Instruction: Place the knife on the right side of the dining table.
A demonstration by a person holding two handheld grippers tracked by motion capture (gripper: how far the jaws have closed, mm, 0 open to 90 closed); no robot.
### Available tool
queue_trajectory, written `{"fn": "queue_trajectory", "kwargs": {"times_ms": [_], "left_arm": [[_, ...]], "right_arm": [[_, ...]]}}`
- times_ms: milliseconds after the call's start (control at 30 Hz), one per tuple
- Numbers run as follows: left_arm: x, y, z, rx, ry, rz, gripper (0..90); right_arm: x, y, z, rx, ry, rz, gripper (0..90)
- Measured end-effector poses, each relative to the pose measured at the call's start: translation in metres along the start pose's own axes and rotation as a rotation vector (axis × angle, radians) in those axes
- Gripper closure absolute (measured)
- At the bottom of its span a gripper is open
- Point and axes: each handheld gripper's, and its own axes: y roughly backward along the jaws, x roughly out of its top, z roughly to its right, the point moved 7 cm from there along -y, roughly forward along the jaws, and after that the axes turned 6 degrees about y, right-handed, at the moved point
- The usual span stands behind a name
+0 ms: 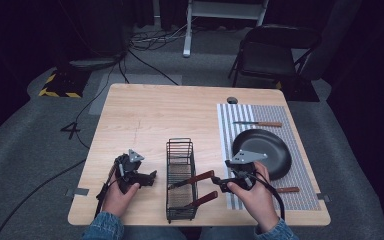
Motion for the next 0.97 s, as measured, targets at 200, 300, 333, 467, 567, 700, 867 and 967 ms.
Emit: {"fn": "queue_trajectory", "kwargs": {"times_ms": [200,300,333,467,567,700,867,967], "left_arm": [[0.0,0.0,0.0,0.001,0.001,0.0,0.2],[0.0,0.0,0.0,0.001,0.001,0.0,0.2],[0.0,0.0,0.0,0.003,0.004,0.0,0.2],[-0.001,0.001,0.0,0.006,0.005,0.001,0.2],[-0.002,0.002,0.0,0.007,0.002,0.001,0.2],[-0.004,0.003,0.001,0.007,0.009,0.002,0.2],[-0.004,0.004,0.001,0.009,0.006,0.001,0.2],[-0.004,0.004,0.001,0.009,0.006,0.001,0.2]], "right_arm": [[-0.017,-0.029,-0.018,0.028,0.01,0.0,19.0],[-0.023,-0.038,-0.026,0.03,0.021,-0.007,19.0],[-0.028,-0.048,-0.035,0.026,0.04,-0.013,21.2],[-0.033,-0.063,-0.043,-0.054,0.101,-0.011,27.1],[-0.037,-0.073,-0.043,-0.087,0.063,-0.009,22.5],[-0.038,-0.075,-0.037,-0.088,0.024,-0.025,18.7],[-0.038,-0.076,-0.038,-0.088,0.031,-0.03,16.2],[-0.038,-0.076,-0.038,-0.088,0.031,-0.03,16.2]]}}
